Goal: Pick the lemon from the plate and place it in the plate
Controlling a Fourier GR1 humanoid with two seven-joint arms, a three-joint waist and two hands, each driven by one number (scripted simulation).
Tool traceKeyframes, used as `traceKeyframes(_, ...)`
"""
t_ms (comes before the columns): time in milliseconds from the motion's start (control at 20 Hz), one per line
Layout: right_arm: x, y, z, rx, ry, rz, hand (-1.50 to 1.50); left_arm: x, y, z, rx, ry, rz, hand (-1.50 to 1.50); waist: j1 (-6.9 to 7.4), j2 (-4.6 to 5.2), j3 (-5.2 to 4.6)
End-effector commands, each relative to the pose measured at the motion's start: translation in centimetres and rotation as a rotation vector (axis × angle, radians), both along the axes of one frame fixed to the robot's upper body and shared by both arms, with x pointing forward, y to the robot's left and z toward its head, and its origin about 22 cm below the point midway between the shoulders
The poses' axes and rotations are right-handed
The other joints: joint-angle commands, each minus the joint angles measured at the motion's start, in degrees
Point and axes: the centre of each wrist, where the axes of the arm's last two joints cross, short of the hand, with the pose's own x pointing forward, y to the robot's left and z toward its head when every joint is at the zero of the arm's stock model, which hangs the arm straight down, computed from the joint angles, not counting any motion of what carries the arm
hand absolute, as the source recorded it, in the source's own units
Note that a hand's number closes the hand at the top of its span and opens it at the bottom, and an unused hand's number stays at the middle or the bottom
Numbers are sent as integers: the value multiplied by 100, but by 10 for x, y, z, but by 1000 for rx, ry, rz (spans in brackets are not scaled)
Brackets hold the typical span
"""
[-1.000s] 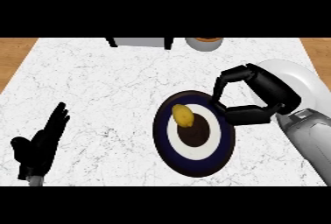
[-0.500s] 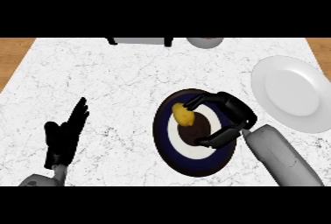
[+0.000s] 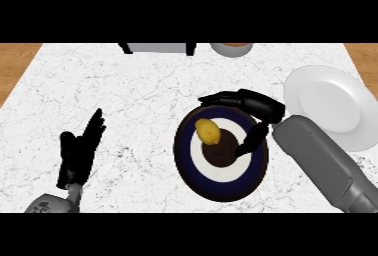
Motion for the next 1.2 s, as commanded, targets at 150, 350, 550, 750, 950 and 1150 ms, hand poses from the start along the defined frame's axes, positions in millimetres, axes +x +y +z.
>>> traceKeyframes(150, 23, 25, 23, -285, -124, 53, -150, 4, 18, 7, 2, 14, 18, 0, -113, -41, -8)
traceKeyframes(350, 28, 52, 37, -506, -72, 116, -150, -12, -1, -8, -5, 11, 22, 0, -89, -52, -10)
traceKeyframes(550, 32, 64, 45, -581, -48, 143, -150, -2, -3, -4, 10, 11, 18, 0, -154, -57, -8)
traceKeyframes(750, 34, 78, 26, -618, -44, 135, -150, 11, 8, -5, 13, 14, 27, 0, -147, -41, -8)
traceKeyframes(950, 18, 76, 6, -627, -36, 138, -150, 5, 3, 13, 9, 13, 54, 0, -188, -65, -6)
traceKeyframes(1150, 30, 58, -11, -652, -21, 159, -150, -7, -12, -4, 15, -15, 42, 0, -125, -39, -5)
